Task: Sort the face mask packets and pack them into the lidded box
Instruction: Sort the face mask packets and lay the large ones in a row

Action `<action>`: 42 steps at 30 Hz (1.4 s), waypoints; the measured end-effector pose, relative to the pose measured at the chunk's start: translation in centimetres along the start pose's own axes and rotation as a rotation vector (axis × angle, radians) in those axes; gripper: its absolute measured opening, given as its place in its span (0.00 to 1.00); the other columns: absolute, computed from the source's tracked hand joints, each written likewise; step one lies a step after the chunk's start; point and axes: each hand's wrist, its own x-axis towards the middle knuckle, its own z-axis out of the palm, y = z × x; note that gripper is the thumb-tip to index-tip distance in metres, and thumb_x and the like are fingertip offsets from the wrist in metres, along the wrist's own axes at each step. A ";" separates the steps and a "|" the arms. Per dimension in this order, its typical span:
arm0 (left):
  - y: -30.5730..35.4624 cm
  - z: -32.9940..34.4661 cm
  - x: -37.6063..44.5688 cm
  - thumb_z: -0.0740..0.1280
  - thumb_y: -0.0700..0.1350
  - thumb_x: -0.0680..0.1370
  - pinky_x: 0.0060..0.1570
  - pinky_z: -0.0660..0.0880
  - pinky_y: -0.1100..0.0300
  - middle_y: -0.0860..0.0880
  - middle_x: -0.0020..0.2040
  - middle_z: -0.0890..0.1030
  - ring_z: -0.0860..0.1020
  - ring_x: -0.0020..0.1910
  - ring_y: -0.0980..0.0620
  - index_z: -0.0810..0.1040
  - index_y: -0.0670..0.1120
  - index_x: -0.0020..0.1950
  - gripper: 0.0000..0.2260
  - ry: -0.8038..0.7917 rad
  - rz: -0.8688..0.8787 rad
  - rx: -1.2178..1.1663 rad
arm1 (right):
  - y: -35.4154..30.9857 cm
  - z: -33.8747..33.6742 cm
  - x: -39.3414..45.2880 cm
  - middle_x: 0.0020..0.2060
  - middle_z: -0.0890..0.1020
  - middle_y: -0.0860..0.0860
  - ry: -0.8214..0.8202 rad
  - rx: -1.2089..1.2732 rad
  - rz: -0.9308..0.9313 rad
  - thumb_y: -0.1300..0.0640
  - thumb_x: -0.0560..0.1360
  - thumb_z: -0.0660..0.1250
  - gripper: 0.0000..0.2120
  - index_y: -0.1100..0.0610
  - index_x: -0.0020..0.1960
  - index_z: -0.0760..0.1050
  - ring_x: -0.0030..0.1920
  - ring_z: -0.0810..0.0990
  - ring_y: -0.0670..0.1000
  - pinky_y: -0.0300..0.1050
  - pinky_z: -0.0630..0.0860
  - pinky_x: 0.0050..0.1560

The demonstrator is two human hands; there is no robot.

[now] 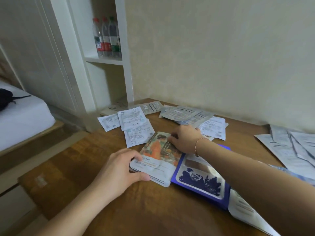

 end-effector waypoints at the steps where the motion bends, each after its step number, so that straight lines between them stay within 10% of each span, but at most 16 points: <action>1: 0.0 -0.1 -0.1 0.78 0.61 0.64 0.41 0.66 0.72 0.67 0.50 0.70 0.70 0.52 0.63 0.76 0.61 0.53 0.21 -0.013 0.001 0.001 | 0.1 -0.2 -0.2 0.44 0.81 0.51 0.000 0.002 -0.002 0.39 0.79 0.57 0.20 0.53 0.49 0.79 0.49 0.76 0.55 0.55 0.68 0.57; 9: 6.2 0.2 1.9 0.66 0.62 0.69 0.65 0.62 0.52 0.53 0.67 0.71 0.67 0.68 0.47 0.79 0.56 0.54 0.17 0.191 0.148 -0.058 | 13.7 -5.3 -9.0 0.61 0.80 0.51 0.259 0.140 0.328 0.42 0.77 0.60 0.17 0.48 0.61 0.77 0.61 0.75 0.57 0.52 0.73 0.61; 16: 19.3 7.2 4.8 0.71 0.58 0.73 0.64 0.60 0.57 0.54 0.67 0.72 0.66 0.68 0.49 0.80 0.56 0.56 0.14 0.011 0.487 -0.143 | 28.8 -4.8 -23.5 0.77 0.55 0.45 -0.099 0.047 0.680 0.35 0.79 0.46 0.20 0.30 0.70 0.59 0.76 0.50 0.56 0.71 0.50 0.70; 27: 35.9 17.5 9.0 0.65 0.59 0.78 0.77 0.52 0.50 0.52 0.80 0.55 0.53 0.79 0.49 0.64 0.58 0.76 0.26 -0.526 0.642 0.080 | 29.6 -3.4 -31.7 0.79 0.42 0.47 -0.096 0.074 0.772 0.32 0.78 0.45 0.26 0.31 0.74 0.45 0.77 0.37 0.58 0.70 0.42 0.72; 35: 38.2 21.0 12.7 0.62 0.72 0.72 0.71 0.42 0.33 0.56 0.81 0.43 0.41 0.79 0.44 0.48 0.66 0.78 0.38 -0.698 0.718 0.466 | 26.7 -5.7 -34.8 0.77 0.48 0.48 -0.278 -0.080 0.802 0.22 0.64 0.32 0.41 0.35 0.74 0.33 0.76 0.51 0.58 0.66 0.57 0.67; 38: 36.8 20.4 13.2 0.62 0.73 0.71 0.73 0.46 0.33 0.57 0.80 0.45 0.42 0.79 0.46 0.49 0.67 0.77 0.38 -0.688 0.753 0.477 | 26.6 -6.7 -34.0 0.76 0.56 0.49 -0.241 -0.124 0.854 0.24 0.47 0.23 0.57 0.37 0.76 0.39 0.75 0.53 0.57 0.69 0.54 0.66; 42: 33.4 18.6 14.3 0.61 0.73 0.71 0.73 0.44 0.39 0.60 0.80 0.43 0.42 0.79 0.51 0.46 0.71 0.75 0.37 -0.690 0.811 0.473 | 28.9 -7.3 -28.5 0.74 0.62 0.49 0.069 -0.127 0.763 0.29 0.74 0.42 0.32 0.40 0.74 0.57 0.75 0.56 0.56 0.64 0.58 0.70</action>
